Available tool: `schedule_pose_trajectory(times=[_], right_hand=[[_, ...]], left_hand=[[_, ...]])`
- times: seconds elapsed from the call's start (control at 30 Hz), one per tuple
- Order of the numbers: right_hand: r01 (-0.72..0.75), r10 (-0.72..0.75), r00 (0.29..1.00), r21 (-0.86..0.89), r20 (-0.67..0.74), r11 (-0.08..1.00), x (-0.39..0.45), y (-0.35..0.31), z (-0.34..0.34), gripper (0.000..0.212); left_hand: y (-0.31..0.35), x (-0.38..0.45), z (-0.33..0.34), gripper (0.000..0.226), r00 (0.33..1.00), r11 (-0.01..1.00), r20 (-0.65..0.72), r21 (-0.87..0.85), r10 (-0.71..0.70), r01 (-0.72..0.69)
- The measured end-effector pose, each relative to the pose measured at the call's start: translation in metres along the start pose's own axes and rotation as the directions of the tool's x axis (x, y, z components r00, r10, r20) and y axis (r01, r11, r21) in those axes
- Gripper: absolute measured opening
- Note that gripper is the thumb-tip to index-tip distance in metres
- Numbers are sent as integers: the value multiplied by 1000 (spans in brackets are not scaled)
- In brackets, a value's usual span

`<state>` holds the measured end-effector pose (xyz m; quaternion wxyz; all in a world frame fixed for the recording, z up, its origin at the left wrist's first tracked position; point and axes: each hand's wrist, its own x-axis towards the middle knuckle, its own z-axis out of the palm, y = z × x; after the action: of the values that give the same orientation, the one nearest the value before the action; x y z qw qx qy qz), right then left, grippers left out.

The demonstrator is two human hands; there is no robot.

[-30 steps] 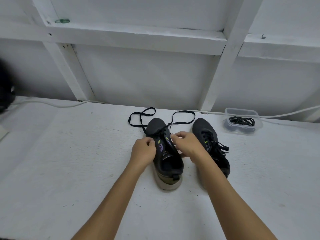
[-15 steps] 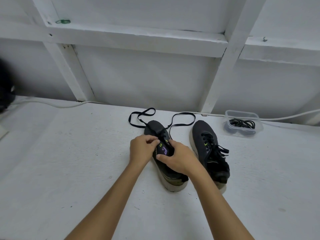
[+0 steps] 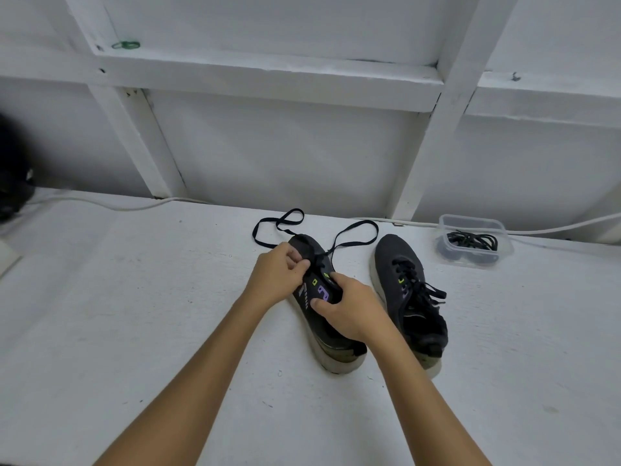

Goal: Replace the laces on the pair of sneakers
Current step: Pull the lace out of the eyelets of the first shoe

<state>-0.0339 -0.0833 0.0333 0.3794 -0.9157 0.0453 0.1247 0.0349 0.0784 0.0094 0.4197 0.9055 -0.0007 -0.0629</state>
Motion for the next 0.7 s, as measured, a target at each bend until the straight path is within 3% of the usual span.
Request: schedule_pose_trajectory(times=[0.2, 0.37, 0.6, 0.7], right_hand=[[18, -18, 1000, 6, -15, 1000, 0, 2, 3, 36], [6, -6, 1000, 21, -28, 1000, 1, 3, 6, 31], [-28, 29, 999, 47, -35, 999, 4, 4, 10, 35], [-30, 32, 999, 46, -39, 998, 4, 5, 9, 36]], left_hand=[[-16, -18, 14, 8, 992, 996, -100, -46, 77, -82], [-8, -13, 14, 6, 987, 991, -106, 70, 123, -116], [-7, -5, 6, 9, 999, 983, -30, -179, -41, 35], [-10, -12, 8, 16, 999, 974, 18, -225, -34, 38]])
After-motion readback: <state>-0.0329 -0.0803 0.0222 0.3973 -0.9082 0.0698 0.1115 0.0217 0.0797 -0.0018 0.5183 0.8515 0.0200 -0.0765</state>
